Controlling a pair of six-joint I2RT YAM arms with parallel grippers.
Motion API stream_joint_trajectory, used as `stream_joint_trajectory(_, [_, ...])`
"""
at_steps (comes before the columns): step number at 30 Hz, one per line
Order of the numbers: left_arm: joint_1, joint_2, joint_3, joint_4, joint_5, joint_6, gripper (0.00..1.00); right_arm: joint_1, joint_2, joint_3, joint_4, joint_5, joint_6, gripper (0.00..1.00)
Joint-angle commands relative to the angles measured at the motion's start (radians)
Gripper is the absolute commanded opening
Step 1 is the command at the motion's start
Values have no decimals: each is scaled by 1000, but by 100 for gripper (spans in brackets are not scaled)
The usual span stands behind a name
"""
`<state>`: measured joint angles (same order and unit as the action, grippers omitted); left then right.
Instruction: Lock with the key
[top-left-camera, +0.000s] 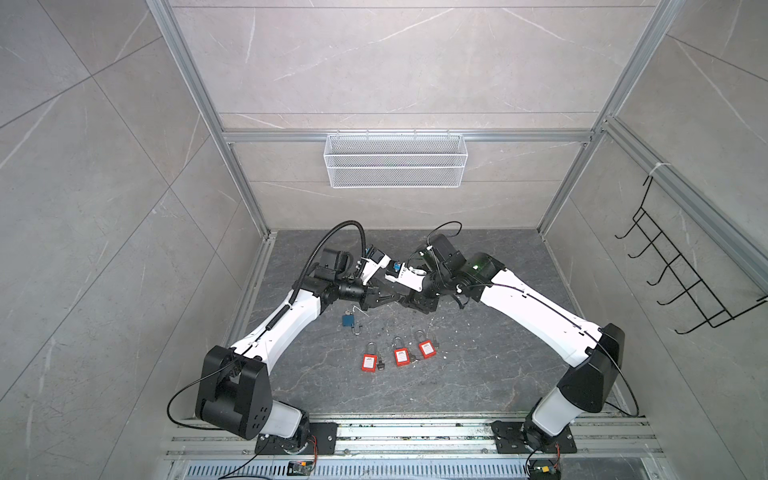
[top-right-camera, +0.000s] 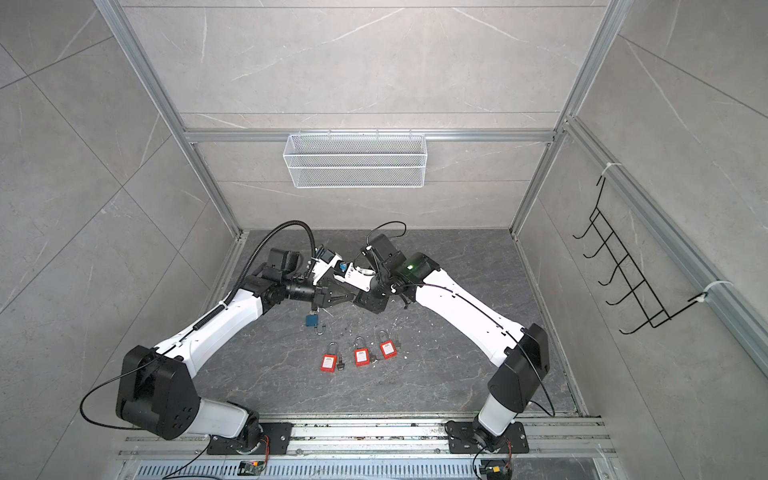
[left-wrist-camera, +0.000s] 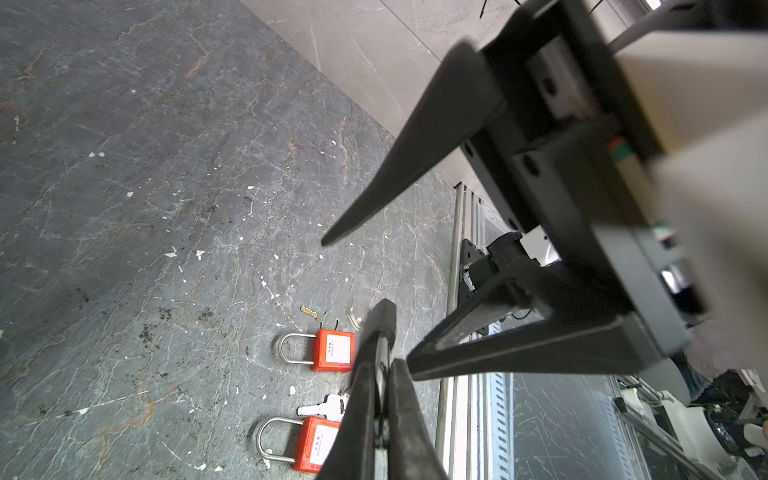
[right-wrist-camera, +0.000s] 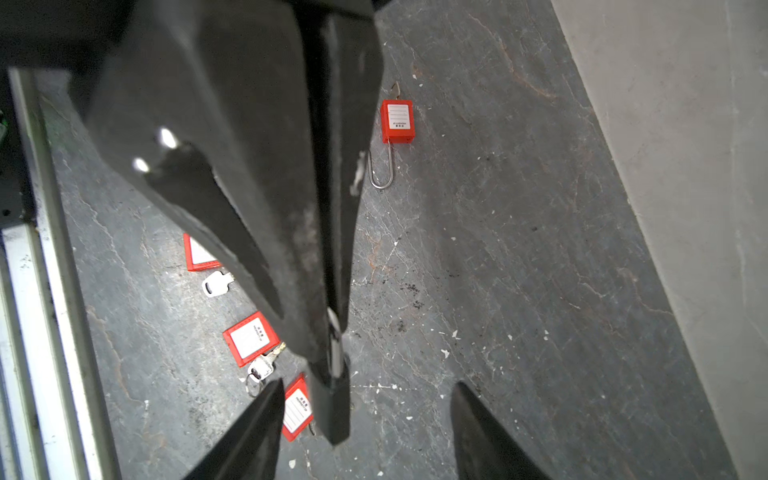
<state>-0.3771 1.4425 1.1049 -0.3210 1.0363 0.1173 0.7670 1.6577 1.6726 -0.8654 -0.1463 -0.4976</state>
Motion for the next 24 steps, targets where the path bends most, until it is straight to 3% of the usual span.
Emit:
stream_joint_trajectory(1, [-2,-48,25,40,65,75,0,-15,-70,-13,17,-68,4,70])
stream_joint_trajectory(6, [-1,-85,-13,141,80,125,0,-71,-141,-61,18,-134,3,68])
stream_joint_trajectory(11, [-2,-112,-60,274,93,129,0,-103,-175,-89,-38,-240,-41,56])
stream_joint_trajectory(24, [-29,-135,-66,279,109,232,0,-104,-135,-105,-39,-343,-61,47])
